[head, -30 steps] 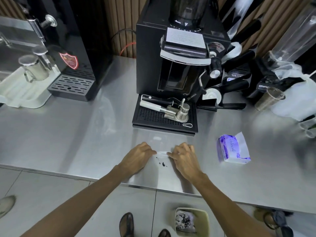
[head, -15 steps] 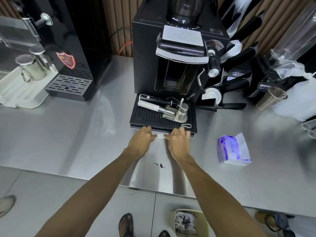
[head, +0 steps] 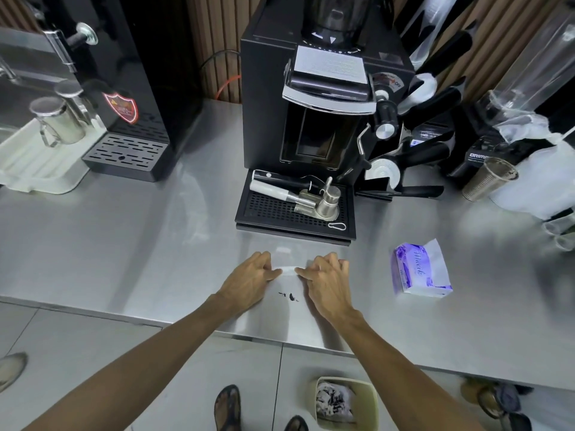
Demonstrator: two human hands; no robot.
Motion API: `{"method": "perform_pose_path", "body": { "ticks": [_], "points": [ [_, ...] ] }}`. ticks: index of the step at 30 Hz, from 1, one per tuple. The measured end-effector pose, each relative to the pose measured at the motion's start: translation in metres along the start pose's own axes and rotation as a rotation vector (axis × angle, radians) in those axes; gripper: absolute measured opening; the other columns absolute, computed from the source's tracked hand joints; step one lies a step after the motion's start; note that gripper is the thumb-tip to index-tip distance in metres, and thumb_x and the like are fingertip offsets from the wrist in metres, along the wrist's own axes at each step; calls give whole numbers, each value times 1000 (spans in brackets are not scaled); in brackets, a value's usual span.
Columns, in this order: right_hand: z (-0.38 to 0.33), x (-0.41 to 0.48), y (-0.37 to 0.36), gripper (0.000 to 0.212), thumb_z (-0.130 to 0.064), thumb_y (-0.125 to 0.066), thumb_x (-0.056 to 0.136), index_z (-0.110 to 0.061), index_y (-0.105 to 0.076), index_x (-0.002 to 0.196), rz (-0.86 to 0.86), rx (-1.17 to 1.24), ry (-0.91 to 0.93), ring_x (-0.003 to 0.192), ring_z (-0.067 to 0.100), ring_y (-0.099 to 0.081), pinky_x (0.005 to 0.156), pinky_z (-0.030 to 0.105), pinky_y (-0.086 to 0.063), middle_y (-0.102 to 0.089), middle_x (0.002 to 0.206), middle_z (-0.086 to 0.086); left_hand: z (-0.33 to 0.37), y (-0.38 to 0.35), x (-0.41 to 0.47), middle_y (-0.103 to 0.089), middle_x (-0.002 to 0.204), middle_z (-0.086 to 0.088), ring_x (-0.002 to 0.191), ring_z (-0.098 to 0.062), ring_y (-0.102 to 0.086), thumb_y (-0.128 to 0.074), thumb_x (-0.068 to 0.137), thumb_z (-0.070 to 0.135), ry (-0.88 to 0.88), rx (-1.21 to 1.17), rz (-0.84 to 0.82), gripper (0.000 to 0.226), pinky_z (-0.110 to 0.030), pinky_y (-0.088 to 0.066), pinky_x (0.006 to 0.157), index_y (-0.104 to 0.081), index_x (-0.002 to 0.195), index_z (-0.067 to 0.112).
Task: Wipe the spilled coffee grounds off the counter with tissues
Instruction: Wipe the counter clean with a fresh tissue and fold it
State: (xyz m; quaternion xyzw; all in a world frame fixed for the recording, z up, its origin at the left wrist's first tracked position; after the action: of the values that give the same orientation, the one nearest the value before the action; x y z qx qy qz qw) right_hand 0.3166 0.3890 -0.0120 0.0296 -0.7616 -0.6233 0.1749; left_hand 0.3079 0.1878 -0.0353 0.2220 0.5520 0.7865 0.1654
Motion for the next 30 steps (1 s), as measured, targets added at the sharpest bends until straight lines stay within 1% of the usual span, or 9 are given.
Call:
{"method": "perform_pose_path", "body": {
  "ticks": [3, 6, 8, 11, 13, 16, 19, 22, 30],
  "points": [
    [-2, 7, 1, 15, -22, -74, 82, -35, -76, 89, 23, 54, -47, 78, 17, -43, 68, 32, -24, -55, 70, -11, 0, 6, 2, -50, 83, -3, 71, -20, -52, -73, 84, 6, 77, -75, 20, 21, -26, -47, 50, -76, 101, 17],
    [-4, 15, -1, 17, -17, -73, 82, -32, -77, 87, -53, 40, -48, 77, 19, -46, 69, 33, -36, -57, 70, -8, 7, 8, 11, -51, 82, -5, 72, -20, -53, -65, 92, 12, 175, -93, 16, 12, -22, -38, 56, -76, 97, 12],
    [-6, 9, -2, 18, -13, -73, 80, -30, -77, 84, -112, 22, -34, 75, 19, -47, 68, 29, -40, -57, 68, -6, 14, 8, 7, -51, 85, -6, 75, -20, -52, -56, 97, 17, 225, -119, -2, 20, -22, -37, 60, -73, 97, 8],
    [-11, -13, -1, 20, -9, -70, 81, -28, -76, 82, -203, 56, -64, 71, 15, -49, 61, 19, -38, -57, 70, -4, 29, 10, -11, -56, 100, -13, 90, -30, -54, -52, 97, 10, 222, -161, -61, 19, -37, -48, 76, -67, 105, 3],
    [-16, -26, -2, 22, -8, -60, 88, -23, -76, 92, -248, 130, -121, 77, 18, -55, 61, 20, -41, -59, 81, 2, 38, 9, -21, -56, 100, -15, 87, -31, -56, -51, 95, 7, 217, -168, -66, 18, -42, -51, 77, -67, 103, 6],
    [-26, -34, -1, 26, -10, -49, 92, -11, -71, 104, -312, 225, -194, 83, 22, -59, 69, 25, -50, -57, 96, 10, 48, 4, -25, -51, 93, -13, 76, -28, -57, -48, 96, 6, 260, -181, -104, 24, -36, -51, 72, -71, 102, 5],
    [-29, -33, 1, 26, -10, -53, 89, -3, -67, 109, -379, 329, -255, 92, 25, -59, 80, 25, -51, -50, 109, 12, 53, 3, -23, -49, 102, -10, 85, -26, -58, -45, 97, 8, 333, -238, -141, 29, -28, -48, 79, -68, 113, 6],
    [-25, -31, -2, 28, -3, -52, 89, -5, -67, 113, -429, 340, -240, 101, 25, -57, 89, 25, -49, -47, 113, 12, 54, 5, -22, -48, 106, -7, 87, -24, -60, -47, 96, 11, 365, -284, -166, 32, -23, -46, 80, -65, 122, 10],
    [-27, -33, -13, 18, -9, -60, 91, -9, -74, 103, -321, 420, -309, 95, 21, -57, 81, 16, -42, -55, 105, 10, 47, 4, -20, -42, 99, 3, 81, -15, -55, -53, 91, 12, 335, -321, -226, 33, -17, -43, 78, -67, 120, 7]
  ]
}}
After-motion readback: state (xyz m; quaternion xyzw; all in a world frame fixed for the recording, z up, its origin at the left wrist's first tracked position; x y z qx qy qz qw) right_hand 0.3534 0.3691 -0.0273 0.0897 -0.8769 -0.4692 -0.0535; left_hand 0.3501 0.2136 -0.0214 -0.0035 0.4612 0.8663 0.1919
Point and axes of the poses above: each hand's wrist, its own x-axis towards the middle knuckle, its own y-axis out of the back of the hand, z = x × y, the point moved 1 cm from there along x, towards the middle knuckle
